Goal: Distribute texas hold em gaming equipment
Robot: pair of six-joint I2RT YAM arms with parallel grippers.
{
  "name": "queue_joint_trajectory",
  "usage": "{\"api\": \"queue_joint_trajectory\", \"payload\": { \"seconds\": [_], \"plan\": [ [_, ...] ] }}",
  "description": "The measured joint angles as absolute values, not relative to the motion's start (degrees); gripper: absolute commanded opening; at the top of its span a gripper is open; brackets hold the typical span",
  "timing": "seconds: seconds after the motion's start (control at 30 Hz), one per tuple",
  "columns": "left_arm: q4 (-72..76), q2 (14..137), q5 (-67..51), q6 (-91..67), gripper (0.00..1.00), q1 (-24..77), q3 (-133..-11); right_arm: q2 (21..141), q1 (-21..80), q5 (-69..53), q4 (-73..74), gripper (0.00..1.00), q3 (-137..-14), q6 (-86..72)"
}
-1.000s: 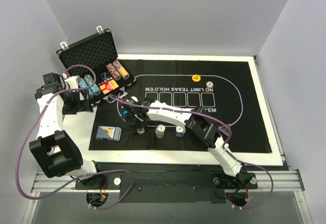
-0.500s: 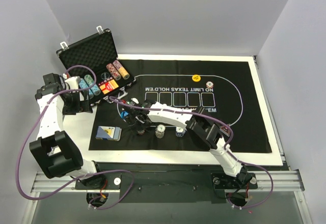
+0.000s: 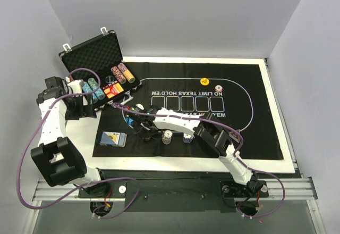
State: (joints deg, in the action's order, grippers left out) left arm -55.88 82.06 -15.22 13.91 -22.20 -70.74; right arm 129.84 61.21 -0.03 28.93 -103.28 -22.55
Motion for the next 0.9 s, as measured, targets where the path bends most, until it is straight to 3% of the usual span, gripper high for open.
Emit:
{"api": "queue_joint_trajectory", "payload": {
  "seconds": [0.33, 0.63, 0.9],
  "plan": [
    [-55.88, 82.06, -15.22, 14.0, 0.97, -22.2, -70.74, 128.88, 60.99, 0.32, 29.69, 0.19, -103.26, -22.55],
    [-55.9, 82.06, -15.22, 14.0, 0.97, -22.2, -70.74, 120.03, 59.2, 0.6, 30.22, 0.18, -102.98, -22.57],
    [-55.88, 82.06, -15.22, 14.0, 0.97, -22.2, -70.74, 107.09, 51.18, 1.87, 29.76, 0.18, -88.25, -23.38]
  ]
}}
